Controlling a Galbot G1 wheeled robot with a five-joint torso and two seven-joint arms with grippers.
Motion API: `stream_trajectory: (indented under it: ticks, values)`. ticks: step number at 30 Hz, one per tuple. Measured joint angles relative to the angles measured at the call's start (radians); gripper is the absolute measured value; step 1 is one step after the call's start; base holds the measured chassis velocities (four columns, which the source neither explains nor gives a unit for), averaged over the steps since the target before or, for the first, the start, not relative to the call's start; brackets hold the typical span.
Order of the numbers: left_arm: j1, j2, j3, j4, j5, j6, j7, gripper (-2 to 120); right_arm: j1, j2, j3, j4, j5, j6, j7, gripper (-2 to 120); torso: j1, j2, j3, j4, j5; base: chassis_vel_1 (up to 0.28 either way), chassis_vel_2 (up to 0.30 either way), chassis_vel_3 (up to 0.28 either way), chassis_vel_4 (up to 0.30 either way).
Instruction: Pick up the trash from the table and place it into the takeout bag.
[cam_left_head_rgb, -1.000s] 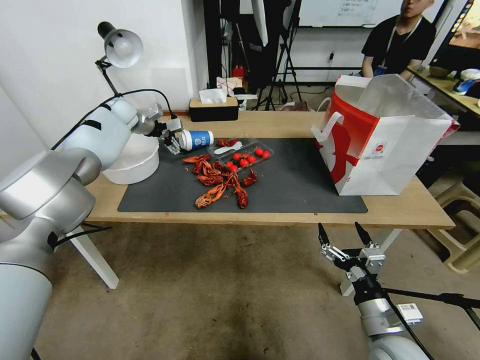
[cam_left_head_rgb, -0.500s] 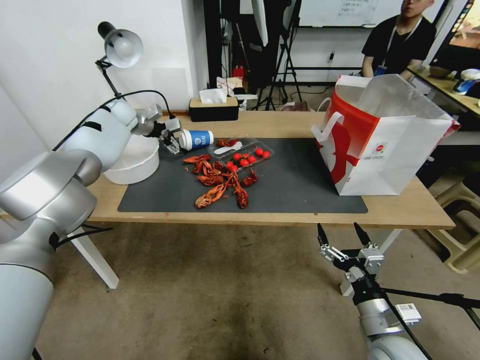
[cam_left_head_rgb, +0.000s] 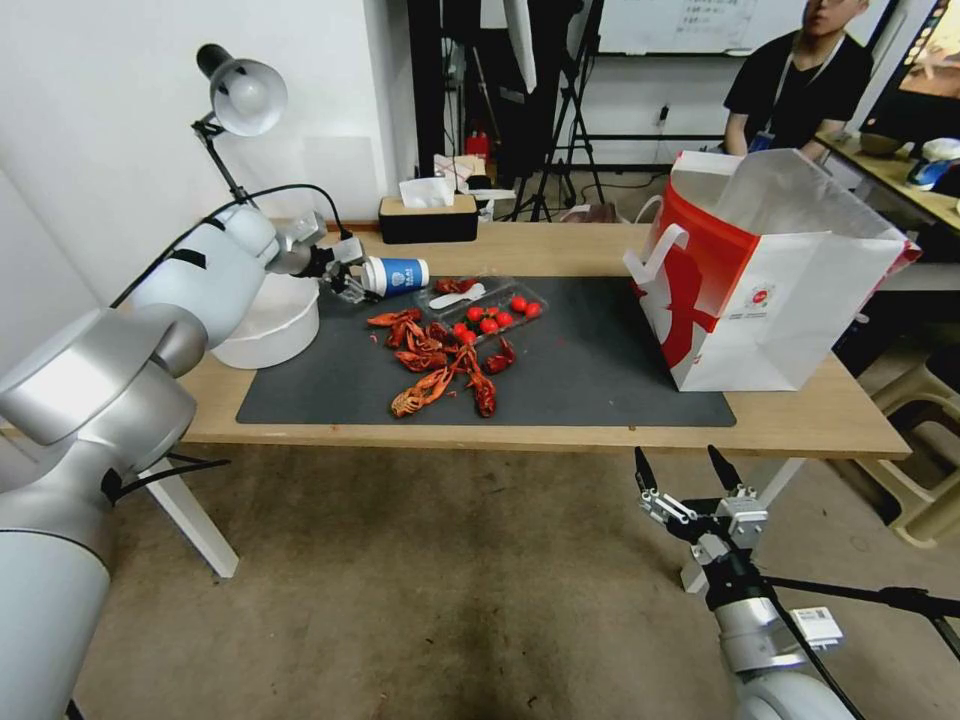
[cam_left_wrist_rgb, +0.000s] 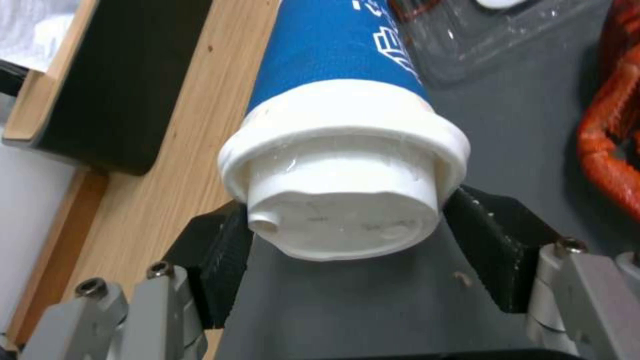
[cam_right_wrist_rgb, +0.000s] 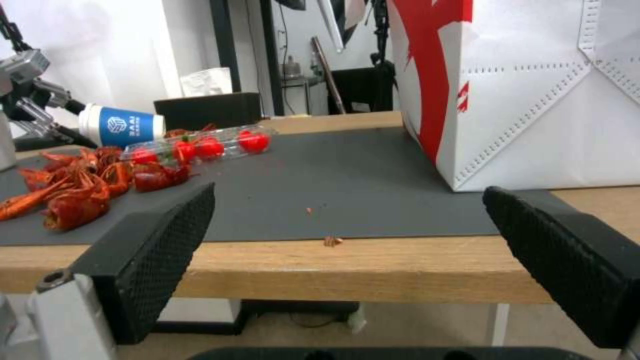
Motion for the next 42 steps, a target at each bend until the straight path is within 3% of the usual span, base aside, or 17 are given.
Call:
stream_trajectory:
  ticks: [13, 21, 27, 32, 38, 41, 42]
  values:
    - [-0.022, 0.018, -0.048, -0.061, -0.053, -0.039, 0.032, 66, 0.005, -0.001, -0.002, 0.001, -0.001, -0.001, 0.001, 100, 0.0, 0.0, 0.0, 0.0001, 0.0005, 0.0, 0.0, 0.0, 0.0]
    - [-0.057, 0.016, -0.093, -0.123, -0.161, -0.059, 0.077, 65, 0.007, -0.001, -0.004, 0.002, -0.001, -0.003, 0.001, 100, 0.0, 0.0, 0.0, 0.0, 0.0004, 0.0, 0.0, 0.0, 0.0]
    - [-0.057, 0.025, -0.04, -0.309, -0.309, -0.02, 0.096, 65, 0.012, -0.001, -0.004, 0.003, -0.002, -0.007, 0.004, 100, 0.0, 0.0, 0.0, 0.0003, 0.0003, 0.0, 0.0, 0.0, 0.0]
    - [-0.075, -0.026, -0.011, -0.397, -0.411, 0.022, 0.087, 65, 0.015, 0.001, -0.006, 0.008, -0.007, -0.012, 0.008, 100, 0.0, 0.0, 0.0, -0.0005, 0.0007, 0.0, 0.0, 0.0, 0.0]
    - [-0.114, -0.094, 0.0, -0.418, -0.458, 0.044, 0.076, 65, 0.006, 0.002, 0.0, 0.011, -0.007, -0.012, 0.009, 100, 0.0, 0.0, 0.0, 0.0004, 0.0005, 0.0, 0.0, 0.0, 0.0]
    - [-0.148, -0.176, -0.01, -0.391, -0.459, 0.046, 0.072, 65, 0.003, 0.004, 0.005, 0.013, -0.007, -0.011, 0.009, 100, 0.0, 0.0, 0.0, 0.0002, 0.0006, 0.0, 0.0, 0.0, 0.0]
    - [-0.148, -0.176, -0.01, -0.391, -0.459, 0.046, 0.072, 65, 0.003, 0.004, 0.005, 0.013, -0.007, -0.011, 0.009, 100, 0.0, 0.0, 0.0, 0.0002, 0.0006, 0.0, 0.0, 0.0, 0.0]
